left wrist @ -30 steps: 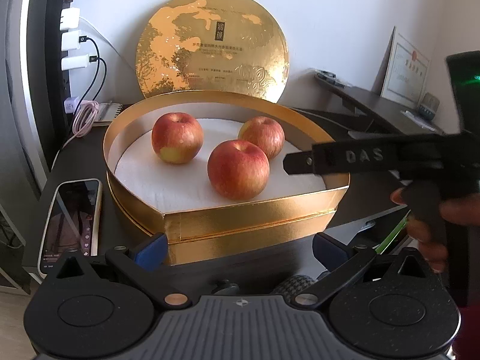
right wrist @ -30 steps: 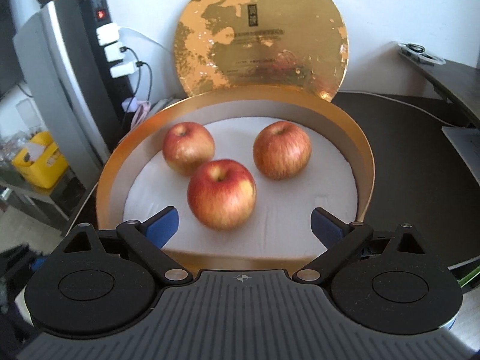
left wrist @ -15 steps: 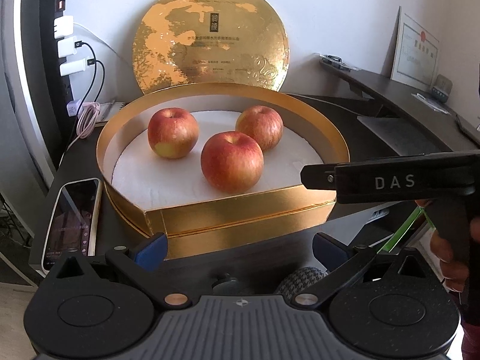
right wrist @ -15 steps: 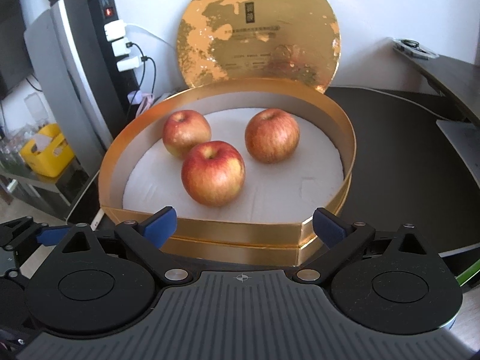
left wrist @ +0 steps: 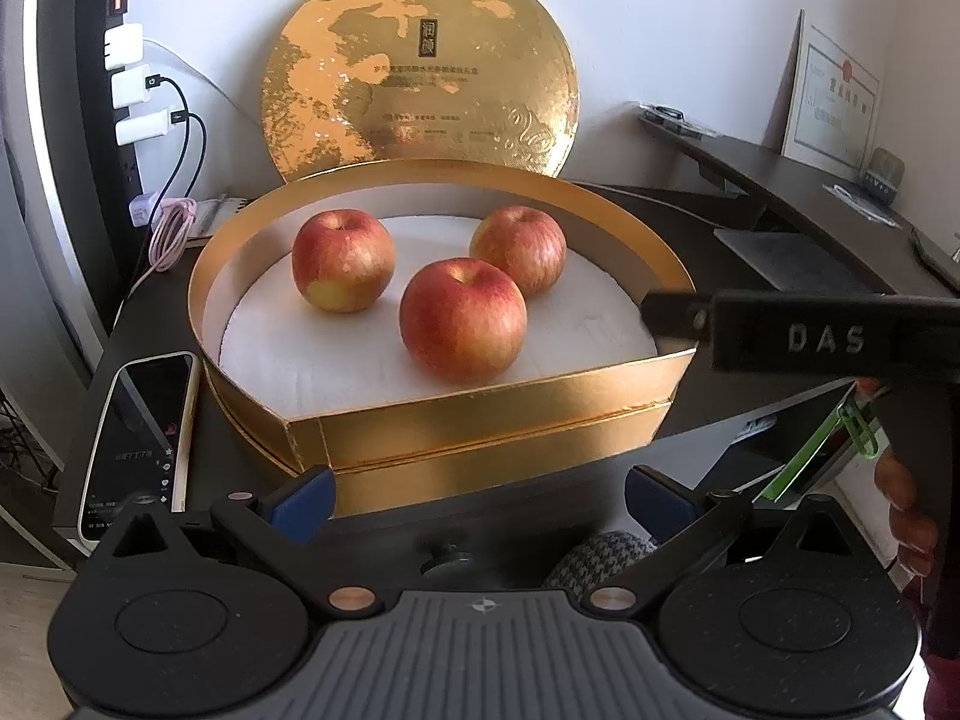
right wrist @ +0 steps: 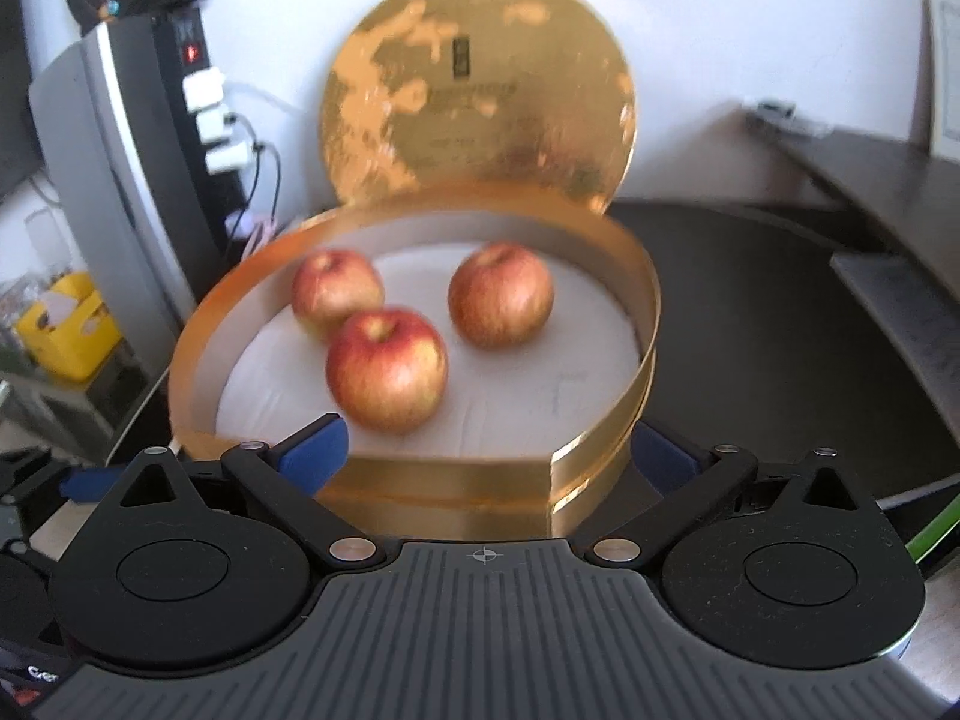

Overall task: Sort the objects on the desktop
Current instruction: 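Withdraw the right tool up and away from the box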

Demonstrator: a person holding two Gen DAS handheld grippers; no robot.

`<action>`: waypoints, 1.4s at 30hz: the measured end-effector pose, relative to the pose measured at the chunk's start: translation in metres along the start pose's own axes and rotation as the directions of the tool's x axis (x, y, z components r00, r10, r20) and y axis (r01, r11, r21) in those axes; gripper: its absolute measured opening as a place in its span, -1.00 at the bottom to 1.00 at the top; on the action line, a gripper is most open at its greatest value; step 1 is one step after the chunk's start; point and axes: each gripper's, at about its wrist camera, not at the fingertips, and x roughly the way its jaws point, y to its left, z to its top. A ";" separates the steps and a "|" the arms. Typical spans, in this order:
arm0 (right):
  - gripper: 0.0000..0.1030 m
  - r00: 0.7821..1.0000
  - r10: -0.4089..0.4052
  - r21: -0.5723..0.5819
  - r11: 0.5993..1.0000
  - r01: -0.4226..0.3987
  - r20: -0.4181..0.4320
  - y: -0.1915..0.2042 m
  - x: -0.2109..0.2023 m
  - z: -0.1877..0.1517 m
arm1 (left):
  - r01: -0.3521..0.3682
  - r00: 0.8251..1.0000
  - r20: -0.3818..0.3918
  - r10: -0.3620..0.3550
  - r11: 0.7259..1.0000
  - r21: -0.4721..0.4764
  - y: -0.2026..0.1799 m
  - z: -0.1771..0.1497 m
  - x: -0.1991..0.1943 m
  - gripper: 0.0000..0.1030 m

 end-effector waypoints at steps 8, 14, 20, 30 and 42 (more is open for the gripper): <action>1.00 0.998 -0.054 -0.014 0.998 0.054 0.024 0.009 -0.004 0.006 | 0.042 0.999 0.004 -0.042 0.999 -0.013 0.009 -0.002 0.000 0.99; 1.00 0.996 -0.060 -0.024 0.998 0.062 0.070 0.011 -0.017 0.003 | 0.051 0.999 -0.004 -0.051 0.997 -0.050 0.018 -0.003 0.003 0.99; 1.00 0.992 -0.105 -0.120 0.986 0.113 0.071 0.022 -0.023 0.006 | 0.060 0.998 -0.021 -0.062 0.996 -0.064 0.020 -0.006 0.005 0.99; 1.00 0.999 -0.047 -0.015 0.999 0.047 0.013 0.007 -0.013 -0.003 | 0.014 0.999 -0.040 -0.016 0.999 -0.047 0.017 -0.005 0.006 0.99; 1.00 1.000 -0.009 0.063 0.998 0.008 0.011 -0.011 -0.009 -0.008 | -0.054 0.997 -0.058 0.053 0.998 -0.024 0.011 -0.002 0.009 0.99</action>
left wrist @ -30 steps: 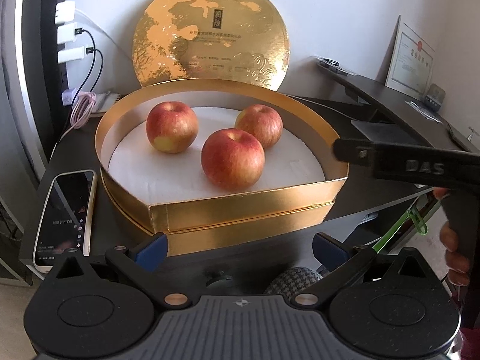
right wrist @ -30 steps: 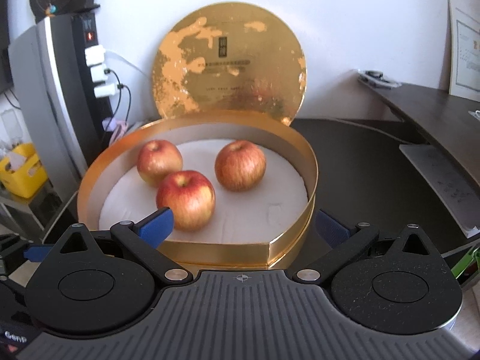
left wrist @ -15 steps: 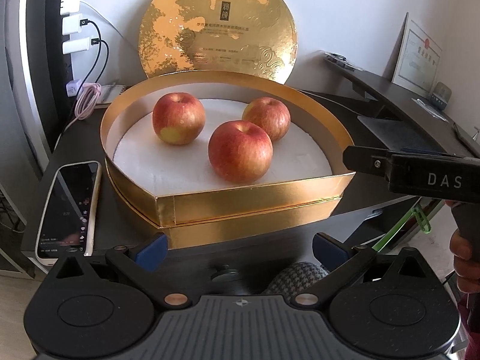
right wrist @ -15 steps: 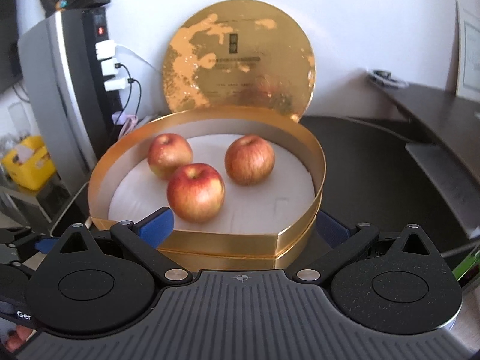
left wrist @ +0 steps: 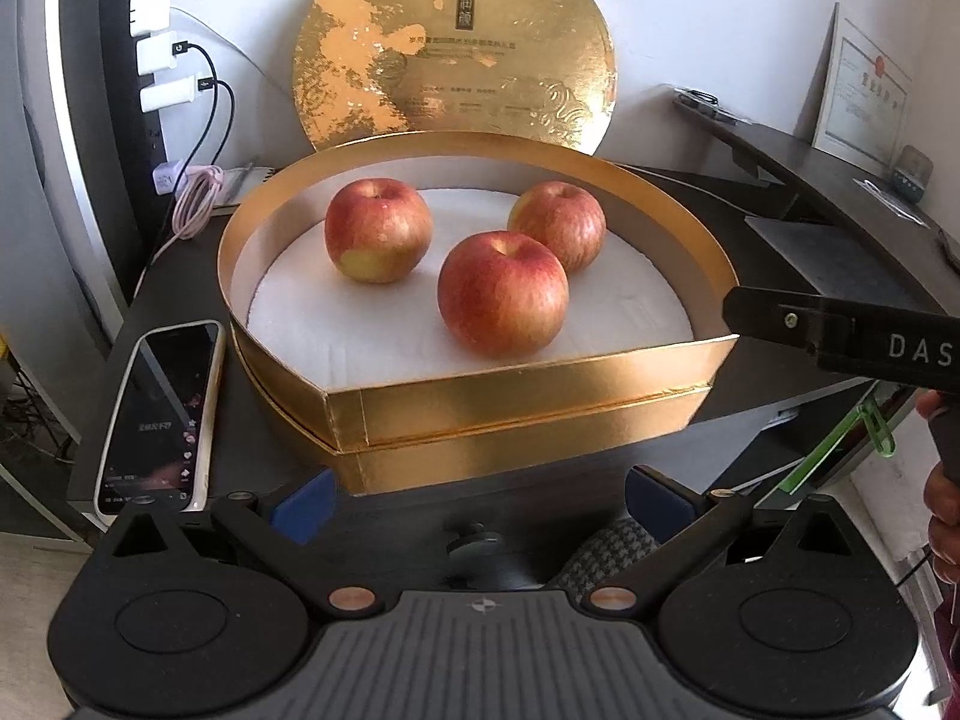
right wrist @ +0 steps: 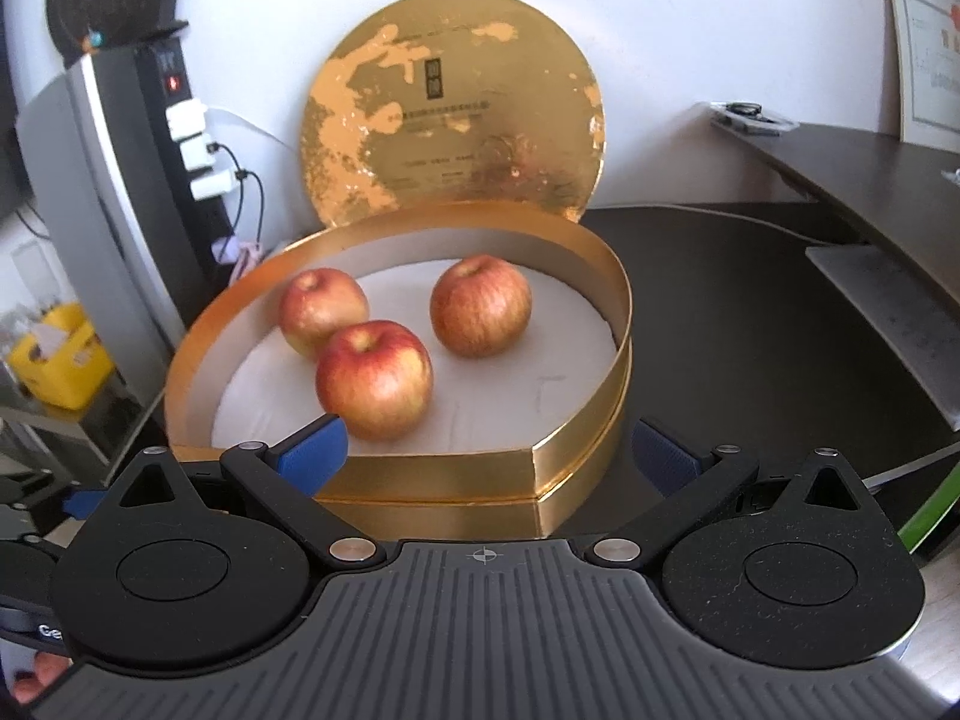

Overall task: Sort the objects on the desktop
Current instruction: 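Withdraw the right tool up and away from the box, then move both tools toward the gold lid leaning against the wall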

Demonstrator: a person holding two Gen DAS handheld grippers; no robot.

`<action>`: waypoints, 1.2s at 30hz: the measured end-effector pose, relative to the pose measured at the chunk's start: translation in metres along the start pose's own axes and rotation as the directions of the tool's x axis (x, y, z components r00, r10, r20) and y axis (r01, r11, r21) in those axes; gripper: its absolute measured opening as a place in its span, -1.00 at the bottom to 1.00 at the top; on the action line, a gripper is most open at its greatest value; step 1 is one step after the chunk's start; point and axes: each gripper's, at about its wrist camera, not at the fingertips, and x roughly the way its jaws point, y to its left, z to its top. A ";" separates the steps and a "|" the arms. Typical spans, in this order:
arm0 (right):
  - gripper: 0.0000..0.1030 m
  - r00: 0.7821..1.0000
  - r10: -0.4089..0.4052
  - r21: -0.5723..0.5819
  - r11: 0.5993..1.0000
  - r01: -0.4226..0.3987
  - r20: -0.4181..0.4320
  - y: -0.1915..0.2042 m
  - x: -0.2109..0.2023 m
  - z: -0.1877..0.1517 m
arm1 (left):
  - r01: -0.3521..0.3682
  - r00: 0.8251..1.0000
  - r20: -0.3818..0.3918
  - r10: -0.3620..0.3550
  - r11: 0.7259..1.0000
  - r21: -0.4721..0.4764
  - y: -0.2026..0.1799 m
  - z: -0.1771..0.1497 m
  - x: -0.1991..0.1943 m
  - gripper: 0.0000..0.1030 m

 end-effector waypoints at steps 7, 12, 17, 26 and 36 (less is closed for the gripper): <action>1.00 1.000 -0.002 0.005 1.000 0.002 0.016 -0.008 0.003 0.006 | -0.003 1.000 0.024 0.002 1.000 0.019 -0.006 0.010 0.000 0.99; 1.00 0.999 -0.010 0.012 1.000 0.010 0.043 -0.019 0.002 0.018 | 0.018 0.999 0.046 -0.020 0.999 0.042 -0.012 0.016 0.001 0.99; 1.00 0.997 -0.016 0.002 1.000 0.016 0.071 -0.026 0.000 0.033 | 0.040 0.997 0.069 -0.043 0.998 0.038 -0.010 0.025 -0.001 0.99; 1.00 0.993 -0.012 -0.037 0.999 0.016 0.122 -0.037 0.004 0.074 | 0.049 0.989 0.140 -0.053 0.998 0.030 0.013 0.063 -0.002 0.99; 1.00 0.983 0.032 -0.005 0.999 -0.032 0.179 -0.049 0.027 0.123 | -0.039 0.964 0.264 0.034 0.999 0.014 0.056 0.104 -0.014 0.99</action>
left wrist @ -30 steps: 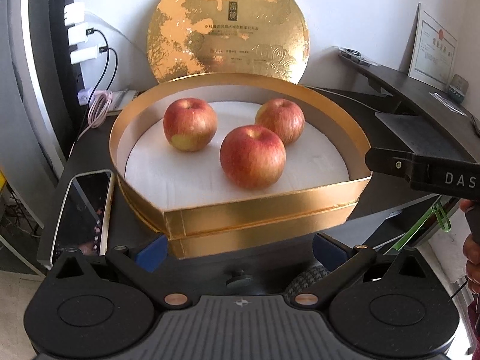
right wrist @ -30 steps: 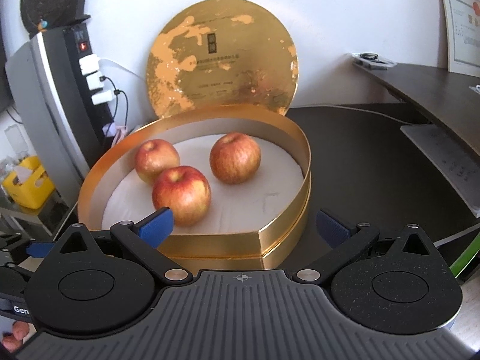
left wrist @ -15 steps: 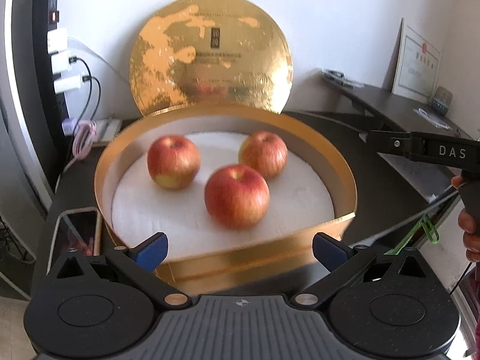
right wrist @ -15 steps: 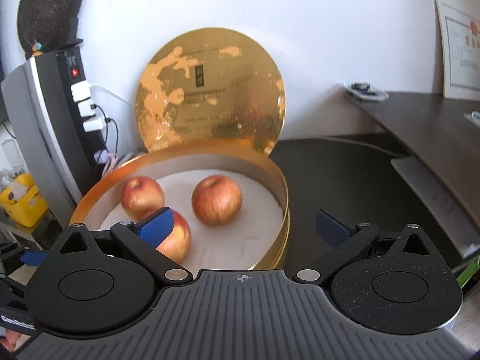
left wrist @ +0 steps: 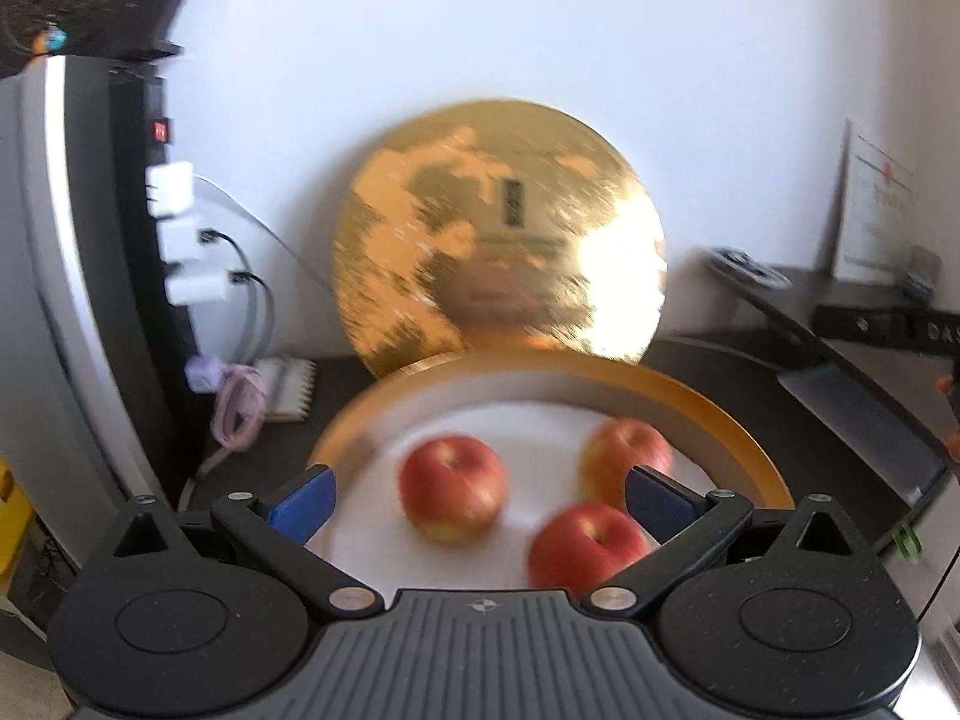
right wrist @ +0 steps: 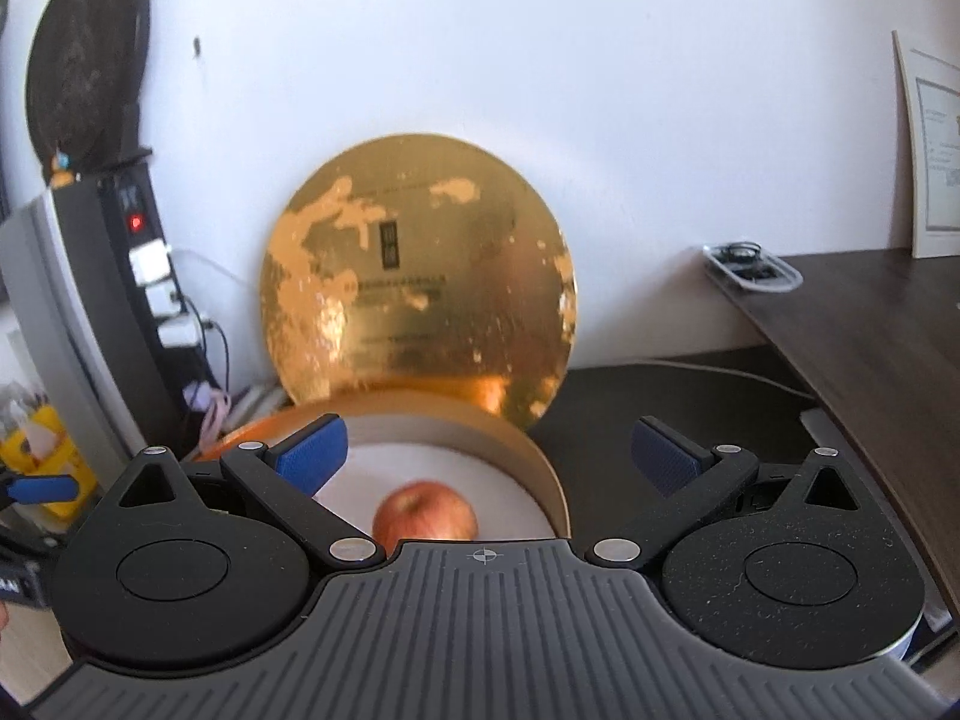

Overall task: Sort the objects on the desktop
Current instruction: 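Move both tools toward the gold lid leaning against the wall, then close the left tool on the gold lid rim while the right tool grips its opposite rim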

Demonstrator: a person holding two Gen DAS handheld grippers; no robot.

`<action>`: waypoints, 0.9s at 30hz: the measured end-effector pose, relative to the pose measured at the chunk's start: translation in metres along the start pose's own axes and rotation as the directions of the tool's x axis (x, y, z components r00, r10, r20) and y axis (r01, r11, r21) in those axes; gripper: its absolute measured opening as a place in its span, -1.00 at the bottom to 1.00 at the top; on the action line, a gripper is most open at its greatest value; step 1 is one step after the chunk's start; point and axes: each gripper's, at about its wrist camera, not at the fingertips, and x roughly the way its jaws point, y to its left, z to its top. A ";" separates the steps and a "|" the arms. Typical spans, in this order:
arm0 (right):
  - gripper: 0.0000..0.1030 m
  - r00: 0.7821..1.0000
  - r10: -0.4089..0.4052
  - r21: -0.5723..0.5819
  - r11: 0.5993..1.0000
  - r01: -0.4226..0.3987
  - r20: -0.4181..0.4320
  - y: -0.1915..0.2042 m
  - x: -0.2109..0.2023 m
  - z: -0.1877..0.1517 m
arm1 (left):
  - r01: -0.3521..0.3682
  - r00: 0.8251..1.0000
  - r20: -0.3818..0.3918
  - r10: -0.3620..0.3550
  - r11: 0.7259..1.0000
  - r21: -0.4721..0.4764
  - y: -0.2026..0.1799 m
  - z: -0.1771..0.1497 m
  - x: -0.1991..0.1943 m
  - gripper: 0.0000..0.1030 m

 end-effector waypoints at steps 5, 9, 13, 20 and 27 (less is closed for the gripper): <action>1.00 1.000 0.016 0.012 1.000 -0.017 0.008 -0.008 0.021 0.008 | -0.050 0.997 0.050 0.051 0.999 -0.014 0.018 0.015 -0.001 0.99; 1.00 1.000 0.029 0.015 0.999 -0.029 0.009 -0.013 0.037 0.011 | -0.060 0.996 0.066 0.060 0.998 -0.013 0.022 0.024 0.001 0.99; 1.00 0.999 0.037 0.016 0.999 -0.037 0.019 -0.018 0.047 0.014 | -0.068 0.996 0.058 0.068 0.998 -0.002 0.023 0.031 0.014 0.99; 1.00 0.990 0.078 0.016 0.997 -0.081 0.117 -0.032 0.062 0.025 | 0.009 0.992 0.128 -0.018 0.997 0.074 0.025 0.052 0.042 0.99; 1.00 0.991 0.076 0.033 0.996 -0.080 0.110 -0.044 0.103 0.042 | 0.174 0.983 0.062 -0.173 0.985 0.002 0.054 0.079 0.107 0.99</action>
